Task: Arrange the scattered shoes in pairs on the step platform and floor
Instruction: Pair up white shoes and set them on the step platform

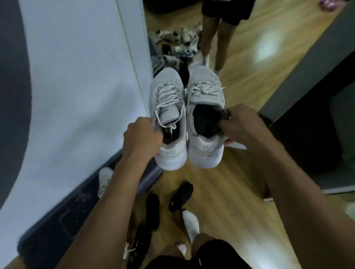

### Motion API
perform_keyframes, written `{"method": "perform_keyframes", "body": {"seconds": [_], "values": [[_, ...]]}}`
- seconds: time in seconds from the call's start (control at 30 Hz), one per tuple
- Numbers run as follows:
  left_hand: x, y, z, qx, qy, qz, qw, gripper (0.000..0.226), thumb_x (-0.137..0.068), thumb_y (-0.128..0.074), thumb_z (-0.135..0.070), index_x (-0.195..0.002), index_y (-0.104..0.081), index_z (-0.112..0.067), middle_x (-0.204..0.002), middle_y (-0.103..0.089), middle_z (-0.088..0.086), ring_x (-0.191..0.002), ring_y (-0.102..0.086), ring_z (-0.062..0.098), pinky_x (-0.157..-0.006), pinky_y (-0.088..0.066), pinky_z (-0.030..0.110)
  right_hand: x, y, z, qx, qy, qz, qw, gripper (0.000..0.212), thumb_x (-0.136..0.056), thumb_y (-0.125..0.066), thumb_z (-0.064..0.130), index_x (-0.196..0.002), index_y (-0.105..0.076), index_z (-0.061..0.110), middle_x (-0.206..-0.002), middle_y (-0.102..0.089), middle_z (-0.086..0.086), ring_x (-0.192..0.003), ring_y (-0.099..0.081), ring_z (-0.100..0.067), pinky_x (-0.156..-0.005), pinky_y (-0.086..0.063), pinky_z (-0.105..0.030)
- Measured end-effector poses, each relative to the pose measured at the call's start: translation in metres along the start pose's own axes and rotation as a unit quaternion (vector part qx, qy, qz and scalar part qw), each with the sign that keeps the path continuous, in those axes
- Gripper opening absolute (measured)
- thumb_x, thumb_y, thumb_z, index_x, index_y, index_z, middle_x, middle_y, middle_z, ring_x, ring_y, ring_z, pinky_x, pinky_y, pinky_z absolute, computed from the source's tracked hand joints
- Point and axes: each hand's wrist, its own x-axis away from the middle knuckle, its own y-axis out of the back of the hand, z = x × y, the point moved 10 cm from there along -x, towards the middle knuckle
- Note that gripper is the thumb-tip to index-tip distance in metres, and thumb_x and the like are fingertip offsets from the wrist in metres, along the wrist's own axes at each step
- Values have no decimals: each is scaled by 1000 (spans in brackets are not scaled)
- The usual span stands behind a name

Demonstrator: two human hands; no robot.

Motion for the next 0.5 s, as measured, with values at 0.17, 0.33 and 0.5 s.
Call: {"method": "perform_keyframes", "body": {"seconds": [0.17, 0.33, 0.5], "values": [[59, 3, -79, -7, -137, 31, 990, 6, -74, -56, -15, -74, -53, -9, -74, -58, 9, -69, -56, 29, -54, -38, 30, 96, 58, -52, -50, -80, -105, 990, 17, -83, -50, 10, -84, -66, 8, -69, -71, -10, -55, -70, -19, -58, -61, -34], [131, -21, -136, -11, -239, 76, 968, 15, -73, -53, -8, -63, -45, -13, -65, -51, 5, -58, -48, 22, -44, -26, 28, 194, 85, -116, -90, -165, -153, 970, 14, -86, -52, 13, -89, -66, 10, -72, -71, -10, -52, -70, -16, -57, -60, -31], [215, -56, -204, -38, -337, 105, 935, 14, -72, -51, -7, -60, -46, -11, -59, -50, 6, -55, -46, 22, -44, -22, 28, 302, 122, -181, -81, -225, -233, 943, 22, -74, -47, 12, -70, -67, 4, -52, -68, -7, -46, -67, -17, -58, -59, -32]]}}
